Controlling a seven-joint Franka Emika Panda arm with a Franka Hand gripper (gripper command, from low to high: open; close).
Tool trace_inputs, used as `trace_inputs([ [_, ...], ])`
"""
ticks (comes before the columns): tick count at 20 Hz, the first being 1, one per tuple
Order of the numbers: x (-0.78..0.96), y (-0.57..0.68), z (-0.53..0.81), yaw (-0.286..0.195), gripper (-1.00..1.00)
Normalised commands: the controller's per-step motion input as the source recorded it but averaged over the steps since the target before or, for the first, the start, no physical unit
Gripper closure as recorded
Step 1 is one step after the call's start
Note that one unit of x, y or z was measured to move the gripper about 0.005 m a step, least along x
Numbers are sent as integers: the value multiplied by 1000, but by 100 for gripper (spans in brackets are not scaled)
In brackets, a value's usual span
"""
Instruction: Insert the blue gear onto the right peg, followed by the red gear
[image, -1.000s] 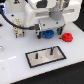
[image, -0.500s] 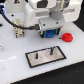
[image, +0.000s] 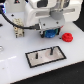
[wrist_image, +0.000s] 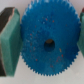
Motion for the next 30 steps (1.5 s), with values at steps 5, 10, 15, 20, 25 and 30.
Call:
trace_inputs([
  [5, 208, 15, 385, 0, 100],
  [10, 382, -3, 396, 0, 100],
  [15, 669, -105, 428, 0, 100],
  [20, 789, -149, 376, 0, 100],
  [25, 777, -252, 310, 0, 100],
  [30, 783, -244, 251, 0, 100],
])
